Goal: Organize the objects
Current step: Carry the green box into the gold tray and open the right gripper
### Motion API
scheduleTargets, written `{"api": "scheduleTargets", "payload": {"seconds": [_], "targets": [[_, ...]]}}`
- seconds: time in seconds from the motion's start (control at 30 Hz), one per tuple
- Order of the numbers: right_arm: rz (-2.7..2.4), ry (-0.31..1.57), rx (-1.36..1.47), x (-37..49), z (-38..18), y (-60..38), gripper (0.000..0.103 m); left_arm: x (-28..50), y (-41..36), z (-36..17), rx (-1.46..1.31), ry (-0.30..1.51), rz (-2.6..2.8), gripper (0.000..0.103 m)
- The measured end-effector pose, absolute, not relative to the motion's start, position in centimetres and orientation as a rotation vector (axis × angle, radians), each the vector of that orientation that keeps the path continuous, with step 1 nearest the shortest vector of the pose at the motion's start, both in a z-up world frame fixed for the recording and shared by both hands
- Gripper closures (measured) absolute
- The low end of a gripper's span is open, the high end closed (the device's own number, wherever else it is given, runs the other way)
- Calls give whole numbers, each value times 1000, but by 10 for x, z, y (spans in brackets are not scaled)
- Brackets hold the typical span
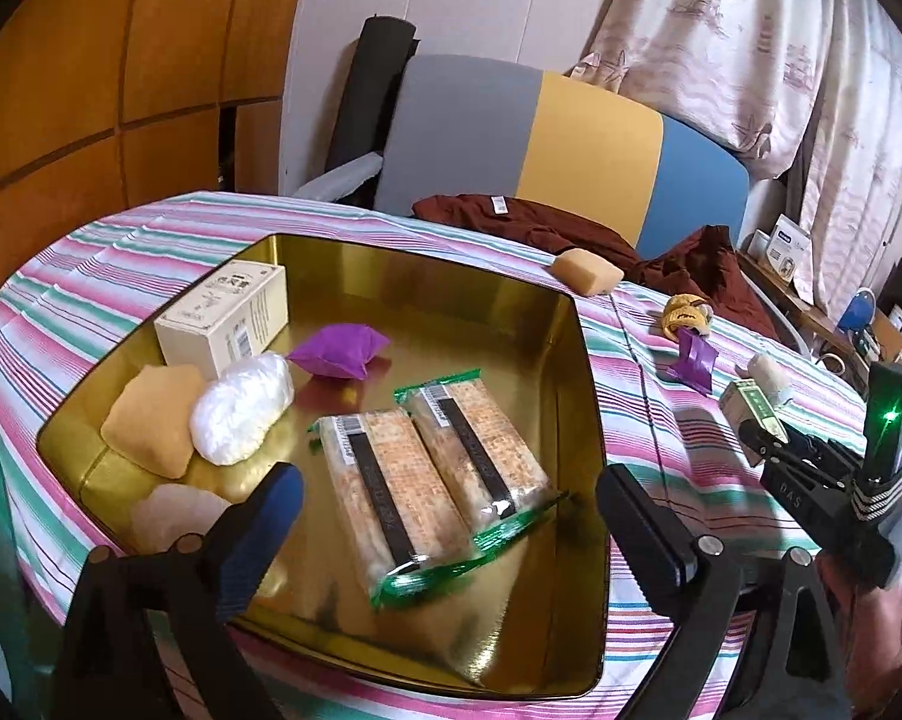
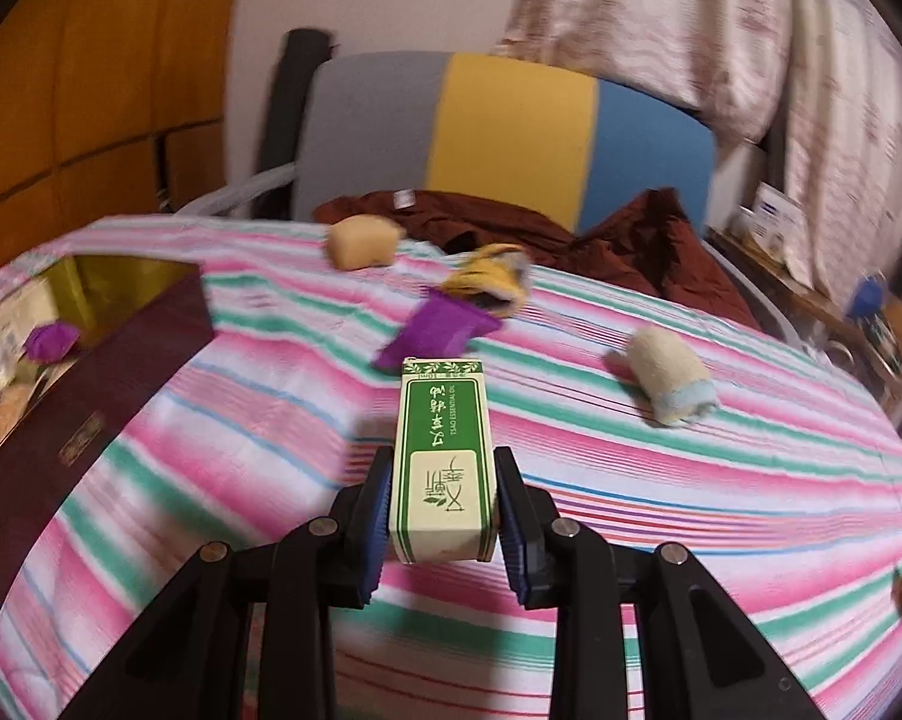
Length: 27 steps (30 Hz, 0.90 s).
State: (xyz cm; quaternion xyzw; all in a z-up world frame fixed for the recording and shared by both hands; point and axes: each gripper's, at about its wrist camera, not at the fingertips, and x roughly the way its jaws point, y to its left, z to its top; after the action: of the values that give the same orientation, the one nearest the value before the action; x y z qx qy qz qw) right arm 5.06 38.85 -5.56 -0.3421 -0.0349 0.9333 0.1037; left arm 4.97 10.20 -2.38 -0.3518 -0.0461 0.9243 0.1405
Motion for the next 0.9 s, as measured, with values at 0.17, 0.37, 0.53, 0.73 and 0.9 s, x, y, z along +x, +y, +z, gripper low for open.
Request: {"api": "scheduleTargets", "payload": {"seconds": [0.17, 0.37, 0.53, 0.73, 0.9], "targets": [[2854, -22, -1030, 43, -40, 358, 72, 44, 89, -26, -1066, -162, 2696, 2], [2962, -31, -1030, 29, -24, 311, 72, 39, 71, -24, -1099, -223, 2739, 2], [3017, -39, -1035, 12, -13, 280, 72, 36, 69, -24, -1110, -196, 2762, 1], [3029, -146, -1109, -19, -10, 239, 72, 33, 64, -27, -1148, -221, 2765, 1], [3001, -253, -1189, -37, -20, 220, 72, 30, 60, -26, -1155, -223, 2777, 1]]}}
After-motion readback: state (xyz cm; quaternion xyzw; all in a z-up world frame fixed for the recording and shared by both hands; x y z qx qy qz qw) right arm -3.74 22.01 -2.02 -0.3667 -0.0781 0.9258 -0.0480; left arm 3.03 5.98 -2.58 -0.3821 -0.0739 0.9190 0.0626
